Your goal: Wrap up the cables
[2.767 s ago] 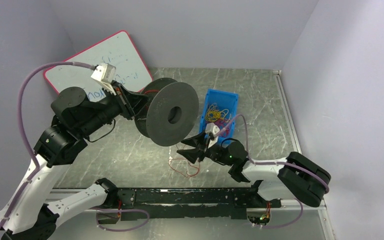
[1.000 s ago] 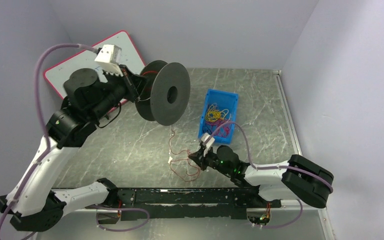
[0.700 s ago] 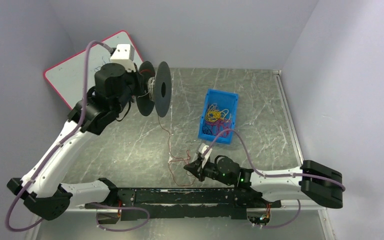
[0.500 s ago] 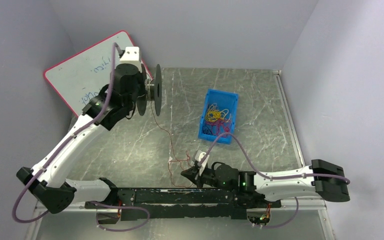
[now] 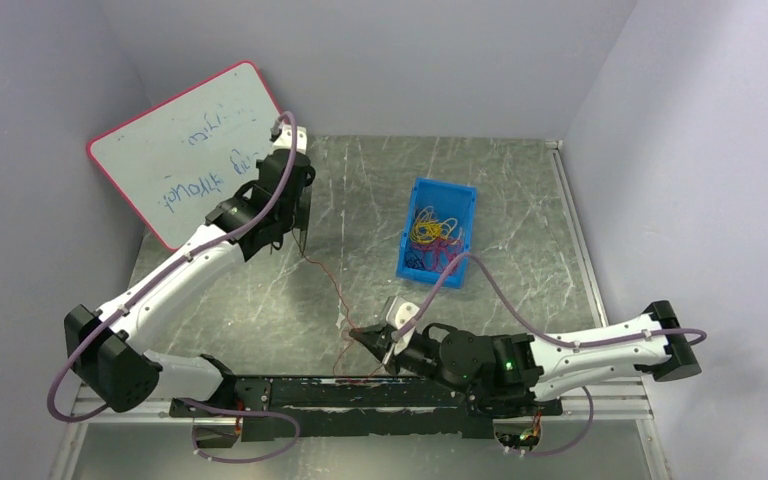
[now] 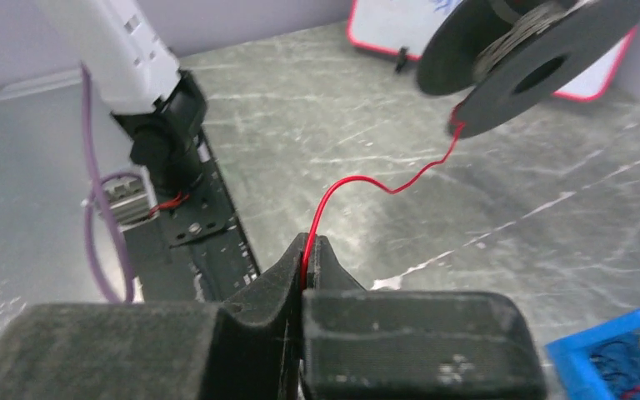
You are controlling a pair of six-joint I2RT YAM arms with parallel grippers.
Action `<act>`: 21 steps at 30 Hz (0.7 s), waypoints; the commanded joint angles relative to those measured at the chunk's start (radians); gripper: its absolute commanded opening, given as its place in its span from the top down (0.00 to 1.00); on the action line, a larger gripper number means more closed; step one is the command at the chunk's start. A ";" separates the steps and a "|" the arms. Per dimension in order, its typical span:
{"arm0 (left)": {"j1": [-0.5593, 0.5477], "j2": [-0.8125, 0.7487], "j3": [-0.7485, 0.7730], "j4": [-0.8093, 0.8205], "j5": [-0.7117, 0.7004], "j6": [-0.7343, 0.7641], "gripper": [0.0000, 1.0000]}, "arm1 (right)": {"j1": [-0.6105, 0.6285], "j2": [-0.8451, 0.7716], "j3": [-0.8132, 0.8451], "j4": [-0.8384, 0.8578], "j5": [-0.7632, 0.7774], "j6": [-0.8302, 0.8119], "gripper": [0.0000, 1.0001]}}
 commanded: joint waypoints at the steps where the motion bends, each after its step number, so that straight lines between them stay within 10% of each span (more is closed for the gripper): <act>1: 0.007 -0.049 -0.054 0.063 0.002 0.009 0.93 | 0.011 0.013 0.141 -0.171 0.120 -0.089 1.00; 13: -0.039 -0.148 -0.222 0.061 0.192 0.073 0.93 | -0.020 0.072 0.422 -0.262 0.264 -0.354 1.00; 21: -0.191 -0.184 -0.259 0.041 0.207 0.111 0.93 | -0.338 0.108 0.495 -0.296 -0.002 -0.348 1.00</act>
